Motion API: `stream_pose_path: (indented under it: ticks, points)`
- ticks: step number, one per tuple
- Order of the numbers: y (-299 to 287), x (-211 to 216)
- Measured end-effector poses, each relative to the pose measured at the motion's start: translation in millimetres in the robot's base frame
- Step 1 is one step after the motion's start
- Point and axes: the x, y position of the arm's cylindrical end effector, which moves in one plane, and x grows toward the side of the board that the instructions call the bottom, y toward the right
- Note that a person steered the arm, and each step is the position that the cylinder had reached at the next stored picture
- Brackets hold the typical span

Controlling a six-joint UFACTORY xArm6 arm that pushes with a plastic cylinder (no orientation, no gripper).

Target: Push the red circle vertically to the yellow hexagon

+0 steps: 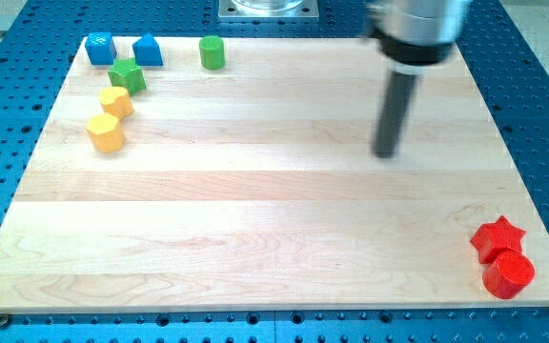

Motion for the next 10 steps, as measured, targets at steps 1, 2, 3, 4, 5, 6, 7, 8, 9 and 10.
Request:
stream_pose_path:
  ticks: [1,2,3,4,5,6,7,8,9,10]
  points:
    - [107.4,25.2]
    - [140.2,107.4]
    - [139.1,174.7]
    - [117.4,179.2]
    - [54.5,182.0]
    - [1.0,177.3]
    - [-60.0,141.1]
    - [-112.0,90.6]
    - [-116.8,67.9]
    - [-168.5,67.9]
